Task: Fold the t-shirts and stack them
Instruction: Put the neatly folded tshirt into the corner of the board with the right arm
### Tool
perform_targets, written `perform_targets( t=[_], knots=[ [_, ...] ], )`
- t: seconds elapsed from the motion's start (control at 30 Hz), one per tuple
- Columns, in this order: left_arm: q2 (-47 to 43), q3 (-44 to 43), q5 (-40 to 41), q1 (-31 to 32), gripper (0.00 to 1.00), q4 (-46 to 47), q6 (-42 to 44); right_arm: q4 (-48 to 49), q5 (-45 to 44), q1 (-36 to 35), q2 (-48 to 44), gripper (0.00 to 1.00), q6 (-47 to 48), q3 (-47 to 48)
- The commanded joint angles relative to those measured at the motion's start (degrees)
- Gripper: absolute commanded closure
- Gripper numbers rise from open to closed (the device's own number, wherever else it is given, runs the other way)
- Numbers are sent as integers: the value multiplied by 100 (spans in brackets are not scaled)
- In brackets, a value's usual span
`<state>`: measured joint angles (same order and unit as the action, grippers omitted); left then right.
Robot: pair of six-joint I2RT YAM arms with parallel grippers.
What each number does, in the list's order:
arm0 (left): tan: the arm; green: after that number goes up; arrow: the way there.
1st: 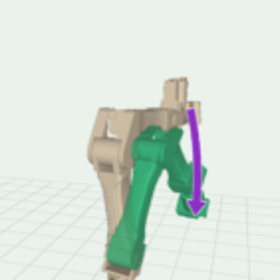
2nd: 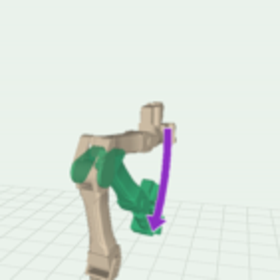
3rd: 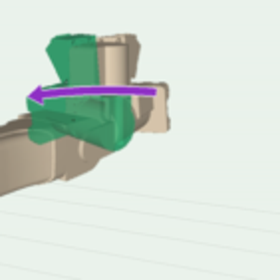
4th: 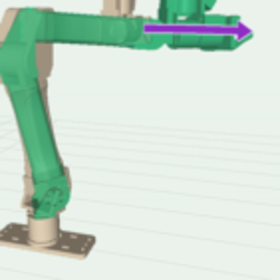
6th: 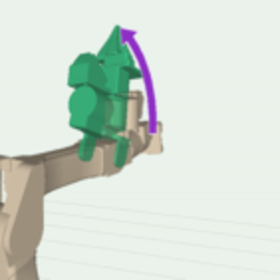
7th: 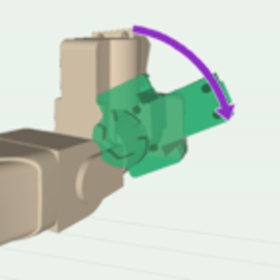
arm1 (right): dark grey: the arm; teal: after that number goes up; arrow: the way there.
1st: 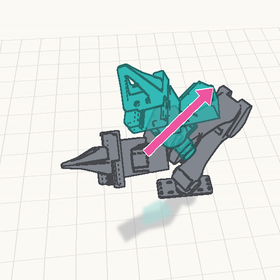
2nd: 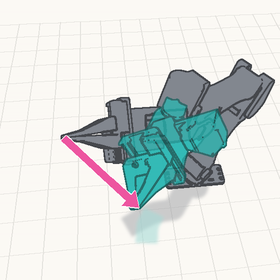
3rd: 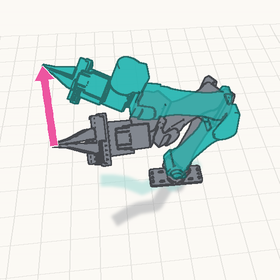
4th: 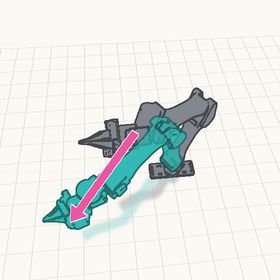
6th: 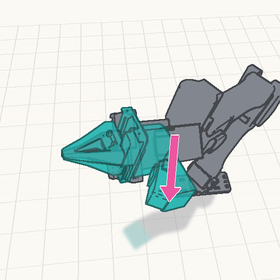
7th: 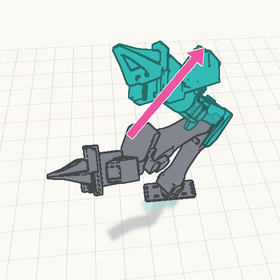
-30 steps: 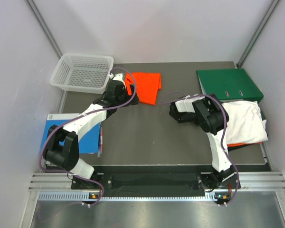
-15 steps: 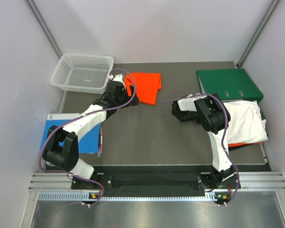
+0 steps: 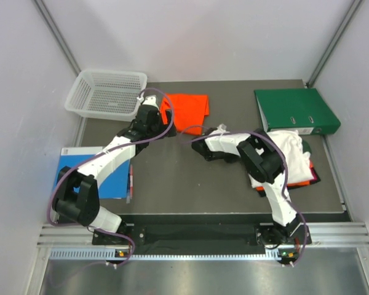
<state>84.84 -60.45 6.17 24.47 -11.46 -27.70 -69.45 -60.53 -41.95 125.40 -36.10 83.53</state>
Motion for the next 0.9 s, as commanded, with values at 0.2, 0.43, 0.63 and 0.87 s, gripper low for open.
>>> perform_targets(
  t=[0.2,0.43,0.63,0.87],
  knots=[
    [-398,-371,595,-12,1,-295,327,1249,1298,-770,-393,95,543,1166],
    [-266,-266,727,-21,1,-330,345,2593,2150,-753,-1947,24,1051,121],
    [-161,-196,710,-21,1,-313,301,3586,2386,-297,-3679,9,1333,-913],
    [-3,-213,736,-21,1,-392,248,6056,5839,2529,-6375,100,1448,-3482]
  ],
)
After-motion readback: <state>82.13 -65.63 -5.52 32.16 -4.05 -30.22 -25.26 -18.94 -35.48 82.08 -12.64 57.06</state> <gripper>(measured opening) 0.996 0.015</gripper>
